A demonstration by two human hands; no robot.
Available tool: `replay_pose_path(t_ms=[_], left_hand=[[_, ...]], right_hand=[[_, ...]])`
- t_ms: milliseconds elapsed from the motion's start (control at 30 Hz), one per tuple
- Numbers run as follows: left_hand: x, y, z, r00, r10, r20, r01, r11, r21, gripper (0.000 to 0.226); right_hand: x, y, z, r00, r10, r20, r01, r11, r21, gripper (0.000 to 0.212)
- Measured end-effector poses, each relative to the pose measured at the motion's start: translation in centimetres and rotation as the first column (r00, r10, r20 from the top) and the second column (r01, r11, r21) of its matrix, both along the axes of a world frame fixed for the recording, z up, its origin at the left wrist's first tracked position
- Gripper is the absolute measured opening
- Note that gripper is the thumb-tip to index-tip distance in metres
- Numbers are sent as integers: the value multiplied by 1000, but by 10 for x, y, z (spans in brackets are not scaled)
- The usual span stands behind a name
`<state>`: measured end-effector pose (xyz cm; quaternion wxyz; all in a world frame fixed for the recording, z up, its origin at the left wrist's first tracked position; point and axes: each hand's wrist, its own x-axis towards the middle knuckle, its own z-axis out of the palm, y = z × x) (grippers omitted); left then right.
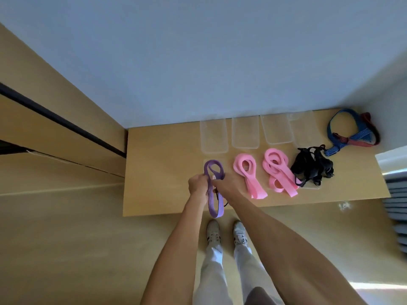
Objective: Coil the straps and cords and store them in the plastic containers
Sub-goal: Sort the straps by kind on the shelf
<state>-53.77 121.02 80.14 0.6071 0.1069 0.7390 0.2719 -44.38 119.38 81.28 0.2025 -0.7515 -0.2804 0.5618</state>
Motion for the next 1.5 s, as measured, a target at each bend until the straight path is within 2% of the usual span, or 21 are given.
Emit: replay_pose_path(t_ms=[133, 267, 333, 433, 500, 600, 733, 867, 1033, 1133, 1200, 1267, 1333, 1500], left_hand=[[-6, 16, -46, 995, 2, -99, 0, 1000, 23, 16], [-6, 33, -60, 992, 6, -123, 6, 995, 102, 20], [-5, 38, -58, 972, -95, -217, 128, 982, 141, 23], [-7, 38, -58, 859, -272, -433, 368, 917, 155, 26], [-9, 37, -55, 787, -313, -532, 447, 883, 142, 28], [-14, 35, -49, 729, -372, -574, 498, 864, 72, 30], [-21, 33, -48, 635, -486, -601, 565, 822, -68, 20], [-20, 30, -59, 642, -548, -536, 627, 778, -43, 20], [-28, 13, -65, 654, -512, -556, 594, 804, -41, 22], [-32, 8, -60, 610, -533, -586, 607, 790, -87, 25], [-32, 9, -52, 553, -508, -661, 596, 795, -113, 30], [-26, 16, -37, 510, -449, -734, 599, 797, -72, 29], [-16, 27, -17, 508, -413, -756, 651, 759, 23, 25], [39, 55, 52, 535, -388, -751, 786, 555, 273, 32]], right_hand=[[-12, 17, -41, 987, 87, 137, -88, 996, -3, 29], [-11, 33, -57, 949, 117, 293, -143, 987, 70, 25], [-8, 38, -59, 933, 135, 333, -169, 983, 74, 24], [-8, 41, -56, 894, 190, 407, -218, 976, 22, 32], [-9, 42, -52, 853, 247, 459, -266, 964, -26, 32], [-11, 40, -46, 822, 282, 495, -285, 956, -71, 32], [-9, 38, -45, 753, 275, 598, -228, 961, -155, 23], [-4, 31, -60, 798, 225, 560, -179, 974, -137, 13], [-3, 26, -66, 834, 196, 516, -175, 980, -91, 12], [-5, 22, -63, 834, 216, 508, -200, 976, -87, 6], [-3, 21, -57, 818, 221, 532, -205, 975, -90, 16], [2, 23, -42, 814, 199, 545, -205, 977, -51, 26], [12, 29, -21, 829, 148, 539, -189, 982, 21, 32], [58, 45, 52, 812, 81, 579, -215, 962, 166, 41]])
